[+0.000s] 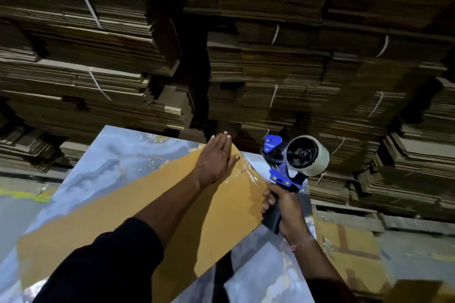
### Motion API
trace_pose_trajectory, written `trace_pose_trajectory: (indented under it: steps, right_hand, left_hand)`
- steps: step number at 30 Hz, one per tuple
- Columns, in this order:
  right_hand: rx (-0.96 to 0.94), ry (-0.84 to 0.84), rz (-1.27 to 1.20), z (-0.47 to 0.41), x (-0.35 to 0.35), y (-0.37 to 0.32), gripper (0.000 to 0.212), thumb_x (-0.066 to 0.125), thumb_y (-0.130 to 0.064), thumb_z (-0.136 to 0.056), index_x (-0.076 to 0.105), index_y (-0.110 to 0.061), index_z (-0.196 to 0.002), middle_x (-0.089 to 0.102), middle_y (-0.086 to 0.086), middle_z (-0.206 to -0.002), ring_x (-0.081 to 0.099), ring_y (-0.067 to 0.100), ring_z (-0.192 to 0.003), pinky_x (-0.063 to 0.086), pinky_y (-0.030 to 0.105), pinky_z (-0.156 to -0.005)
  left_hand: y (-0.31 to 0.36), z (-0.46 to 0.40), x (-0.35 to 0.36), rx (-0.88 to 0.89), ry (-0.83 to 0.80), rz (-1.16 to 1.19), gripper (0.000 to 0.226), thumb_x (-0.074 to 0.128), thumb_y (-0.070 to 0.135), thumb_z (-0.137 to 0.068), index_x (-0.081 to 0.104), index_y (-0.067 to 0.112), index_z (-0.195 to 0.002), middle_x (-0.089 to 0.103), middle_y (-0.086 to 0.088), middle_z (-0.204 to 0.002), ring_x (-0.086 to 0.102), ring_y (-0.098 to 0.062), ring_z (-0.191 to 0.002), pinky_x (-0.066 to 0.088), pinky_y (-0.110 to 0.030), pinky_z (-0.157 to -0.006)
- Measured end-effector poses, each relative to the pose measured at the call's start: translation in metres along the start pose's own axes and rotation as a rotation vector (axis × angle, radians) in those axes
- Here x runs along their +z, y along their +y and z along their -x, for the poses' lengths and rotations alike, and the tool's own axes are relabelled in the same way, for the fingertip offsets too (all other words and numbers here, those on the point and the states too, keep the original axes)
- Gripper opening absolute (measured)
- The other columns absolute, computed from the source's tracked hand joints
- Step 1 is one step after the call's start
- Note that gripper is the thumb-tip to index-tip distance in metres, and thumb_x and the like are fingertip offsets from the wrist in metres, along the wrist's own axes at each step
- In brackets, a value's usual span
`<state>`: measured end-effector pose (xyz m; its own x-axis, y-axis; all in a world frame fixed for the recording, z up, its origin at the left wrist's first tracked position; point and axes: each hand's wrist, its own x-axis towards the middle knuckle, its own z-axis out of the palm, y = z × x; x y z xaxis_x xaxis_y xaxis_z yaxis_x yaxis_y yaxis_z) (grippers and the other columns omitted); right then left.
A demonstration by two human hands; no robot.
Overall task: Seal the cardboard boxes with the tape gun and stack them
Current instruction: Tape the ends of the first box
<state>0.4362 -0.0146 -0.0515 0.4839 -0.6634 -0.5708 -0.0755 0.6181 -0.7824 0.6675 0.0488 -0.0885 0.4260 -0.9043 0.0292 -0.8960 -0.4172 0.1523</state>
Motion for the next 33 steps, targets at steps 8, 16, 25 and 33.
trace_pose_trajectory:
  steps: [8,16,25,33]
  right_hand:
    - [-0.044,0.033,0.055,-0.002,0.003,0.002,0.035,0.067,-0.014,-0.096,0.059,-0.005,-0.063,0.036,0.006,-0.049,0.041,0.024,-0.041,0.036,0.032,-0.046]
    - [-0.052,0.034,0.084,0.002,0.006,0.002,0.035,0.066,-0.015,-0.098,0.059,-0.005,-0.064,0.037,0.005,-0.047,0.042,0.023,-0.042,0.037,0.032,-0.045]
    - [-0.043,0.047,0.114,0.004,0.007,0.0,0.034,0.067,-0.016,-0.097,0.06,-0.005,-0.065,0.038,0.005,-0.05,0.042,0.023,-0.044,0.035,0.032,-0.047]
    - [-0.026,0.032,0.161,0.002,0.011,0.001,0.035,0.064,-0.018,-0.097,0.059,-0.007,-0.064,0.037,0.002,-0.047,0.04,0.021,-0.042,0.033,0.03,-0.045]
  left_hand:
    - [-0.012,-0.018,-0.013,-0.093,0.006,0.219,0.051,0.043,0.039,-0.11,0.043,0.013,-0.154,0.052,-0.011,-0.151,0.053,-0.034,-0.133,0.042,-0.04,-0.105]
    - [-0.03,-0.004,-0.021,-0.115,0.019,0.285,0.047,0.032,0.038,-0.113,0.04,0.016,-0.154,0.064,-0.017,-0.132,0.063,-0.037,-0.116,0.051,-0.047,-0.093]
    - [-0.046,0.041,-0.01,-0.13,0.004,0.104,0.063,0.027,0.046,-0.11,0.028,0.005,-0.158,0.054,-0.02,-0.144,0.056,-0.039,-0.123,0.046,-0.049,-0.097]
    - [-0.05,0.089,-0.002,-0.079,-0.02,-0.001,0.077,0.002,0.057,-0.102,0.01,0.014,-0.165,0.006,-0.016,-0.173,0.004,-0.032,-0.16,0.016,-0.055,-0.124]
